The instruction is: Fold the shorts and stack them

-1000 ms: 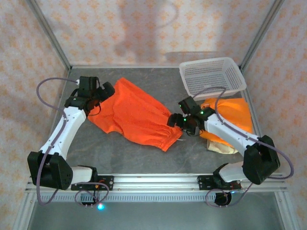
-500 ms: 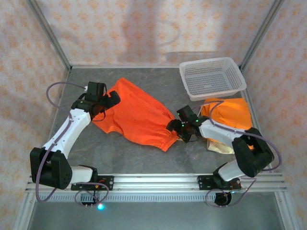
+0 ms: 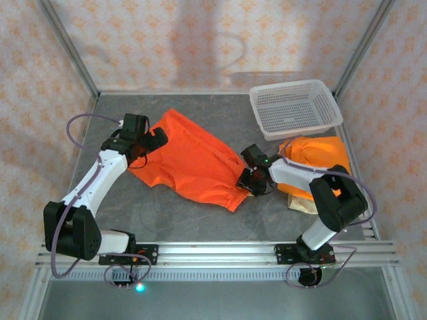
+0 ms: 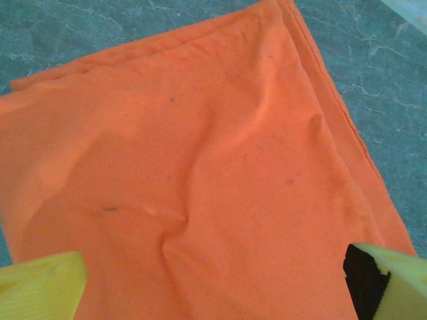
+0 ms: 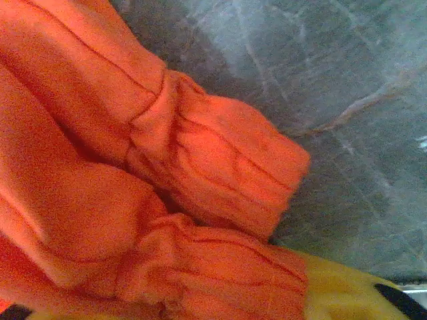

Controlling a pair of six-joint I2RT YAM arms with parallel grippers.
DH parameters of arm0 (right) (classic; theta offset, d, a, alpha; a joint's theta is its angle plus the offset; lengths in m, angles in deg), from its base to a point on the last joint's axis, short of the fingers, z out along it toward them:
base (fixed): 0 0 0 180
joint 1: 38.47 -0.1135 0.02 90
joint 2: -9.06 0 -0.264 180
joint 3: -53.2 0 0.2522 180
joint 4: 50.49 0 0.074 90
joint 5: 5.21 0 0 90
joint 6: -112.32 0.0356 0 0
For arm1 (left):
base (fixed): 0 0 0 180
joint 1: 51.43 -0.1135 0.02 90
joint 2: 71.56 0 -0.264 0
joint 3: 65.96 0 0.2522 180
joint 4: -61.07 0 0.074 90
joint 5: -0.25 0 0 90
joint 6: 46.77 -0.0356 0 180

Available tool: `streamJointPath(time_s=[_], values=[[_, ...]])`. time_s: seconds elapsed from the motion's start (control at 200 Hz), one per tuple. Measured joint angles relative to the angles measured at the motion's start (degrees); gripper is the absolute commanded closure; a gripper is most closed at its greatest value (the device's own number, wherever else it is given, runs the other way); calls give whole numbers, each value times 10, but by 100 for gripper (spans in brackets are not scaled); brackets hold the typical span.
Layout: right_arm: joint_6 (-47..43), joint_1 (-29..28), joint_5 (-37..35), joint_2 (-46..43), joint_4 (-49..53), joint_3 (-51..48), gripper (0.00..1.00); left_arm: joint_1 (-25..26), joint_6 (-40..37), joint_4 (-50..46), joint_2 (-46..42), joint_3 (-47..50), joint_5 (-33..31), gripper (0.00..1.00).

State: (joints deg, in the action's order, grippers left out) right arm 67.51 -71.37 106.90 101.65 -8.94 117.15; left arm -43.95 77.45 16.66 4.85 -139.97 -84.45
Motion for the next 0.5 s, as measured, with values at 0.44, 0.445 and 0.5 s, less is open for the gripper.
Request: streamJointPath(time_s=[0.44, 0.445, 0.5], values=[[-152, 9, -27, 89, 22, 116, 100, 0, -13, 0, 26, 0, -2, 0], [-153, 9, -27, 89, 22, 116, 100, 0, -13, 0, 26, 0, -2, 0], [-169, 9, -43, 88, 30, 121, 100, 0, -13, 0, 26, -1, -3, 0]])
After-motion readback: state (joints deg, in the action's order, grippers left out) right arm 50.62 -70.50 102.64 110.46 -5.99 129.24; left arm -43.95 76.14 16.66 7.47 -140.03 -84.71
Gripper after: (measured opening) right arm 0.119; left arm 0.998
